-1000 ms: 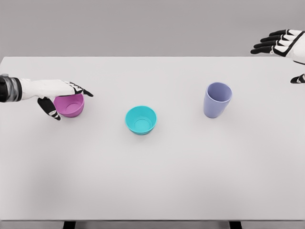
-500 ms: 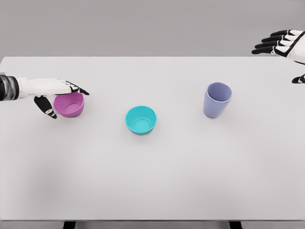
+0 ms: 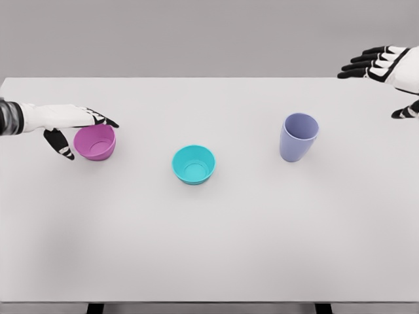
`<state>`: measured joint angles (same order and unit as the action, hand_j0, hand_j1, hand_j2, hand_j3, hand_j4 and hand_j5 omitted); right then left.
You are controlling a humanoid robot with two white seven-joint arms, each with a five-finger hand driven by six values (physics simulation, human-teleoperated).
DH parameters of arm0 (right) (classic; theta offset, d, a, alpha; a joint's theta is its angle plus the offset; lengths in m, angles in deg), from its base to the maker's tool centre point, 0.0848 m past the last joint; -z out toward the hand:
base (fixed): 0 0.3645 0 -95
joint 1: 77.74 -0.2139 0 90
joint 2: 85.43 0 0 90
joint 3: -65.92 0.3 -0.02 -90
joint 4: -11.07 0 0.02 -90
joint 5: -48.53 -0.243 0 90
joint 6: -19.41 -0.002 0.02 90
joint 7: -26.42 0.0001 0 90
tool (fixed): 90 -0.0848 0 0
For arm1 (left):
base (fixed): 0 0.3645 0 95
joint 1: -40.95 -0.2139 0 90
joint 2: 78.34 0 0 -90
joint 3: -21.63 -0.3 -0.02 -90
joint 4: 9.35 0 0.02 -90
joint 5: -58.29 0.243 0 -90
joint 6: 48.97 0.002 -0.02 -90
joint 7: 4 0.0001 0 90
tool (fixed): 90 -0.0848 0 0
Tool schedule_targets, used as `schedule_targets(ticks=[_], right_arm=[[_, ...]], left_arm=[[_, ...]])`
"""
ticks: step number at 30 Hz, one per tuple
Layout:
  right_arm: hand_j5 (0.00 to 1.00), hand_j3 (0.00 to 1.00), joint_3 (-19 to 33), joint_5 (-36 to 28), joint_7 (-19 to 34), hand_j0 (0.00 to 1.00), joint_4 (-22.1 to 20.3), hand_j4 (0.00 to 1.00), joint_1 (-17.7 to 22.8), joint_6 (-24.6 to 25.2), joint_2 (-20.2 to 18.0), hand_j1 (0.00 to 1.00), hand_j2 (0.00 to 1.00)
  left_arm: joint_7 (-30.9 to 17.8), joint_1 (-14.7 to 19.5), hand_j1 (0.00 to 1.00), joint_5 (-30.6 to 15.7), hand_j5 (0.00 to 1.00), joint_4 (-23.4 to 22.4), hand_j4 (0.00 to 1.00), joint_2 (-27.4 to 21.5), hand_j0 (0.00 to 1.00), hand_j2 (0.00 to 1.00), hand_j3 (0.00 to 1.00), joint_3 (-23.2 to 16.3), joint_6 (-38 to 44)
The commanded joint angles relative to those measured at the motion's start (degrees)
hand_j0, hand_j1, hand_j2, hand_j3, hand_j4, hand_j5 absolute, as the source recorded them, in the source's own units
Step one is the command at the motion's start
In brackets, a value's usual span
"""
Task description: Stacking bowl and cup with both arms
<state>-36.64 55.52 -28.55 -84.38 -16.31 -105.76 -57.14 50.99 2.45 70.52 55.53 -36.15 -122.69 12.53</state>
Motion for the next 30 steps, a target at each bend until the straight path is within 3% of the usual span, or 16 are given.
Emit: schedule_targets(ticks=[1,17,20,25,27,30], right_arm=[[1.00,1.00,-0.6,-0.3,0.0,1.00,0.0,1.00,0.0,0.2,1.4,1.00,1.00],[1.00,1.00,-0.5,-0.3,0.0,1.00,0.0,1.00,-0.3,0.2,1.0,1.00,1.00],[1.00,1.00,-0.3,-0.3,0.0,1.00,-0.1,1.00,0.3,0.2,-1.1,1.00,1.00],[1.00,1.00,-0.1,-0.1,0.0,1.00,-0.8,1.00,3.8,0.2,-1.0,1.00,1.00],[1.00,1.00,-0.4,0.2,0.0,1.00,-1.6,1.00,3.7,0.2,0.0,1.00,1.00],[1.00,1.00,0.3,3.1,0.0,1.00,-1.8,1.00,3.3,0.2,5.0,1.00,1.00]], left_arm=[[0.0,0.0,1.00,-0.2,1.00,-0.2,1.00,0.2,1.00,1.00,1.00,0.1,0.1],[0.0,0.3,1.00,0.8,1.00,-3.4,1.00,2.9,1.00,1.00,1.00,0.1,0.0],[0.0,0.3,1.00,0.8,1.00,-3.4,1.00,2.9,1.00,1.00,1.00,0.0,0.1],[0.0,0.2,0.88,0.7,0.88,-3.4,0.88,2.9,0.88,0.88,0.88,-0.1,0.1],[0.0,0.1,0.84,0.6,0.84,-3.4,0.84,2.9,0.84,0.84,0.84,-0.2,0.1],[0.0,0.1,0.79,0.5,0.79,-3.4,0.79,2.9,0.79,0.79,0.79,-0.1,0.1]])
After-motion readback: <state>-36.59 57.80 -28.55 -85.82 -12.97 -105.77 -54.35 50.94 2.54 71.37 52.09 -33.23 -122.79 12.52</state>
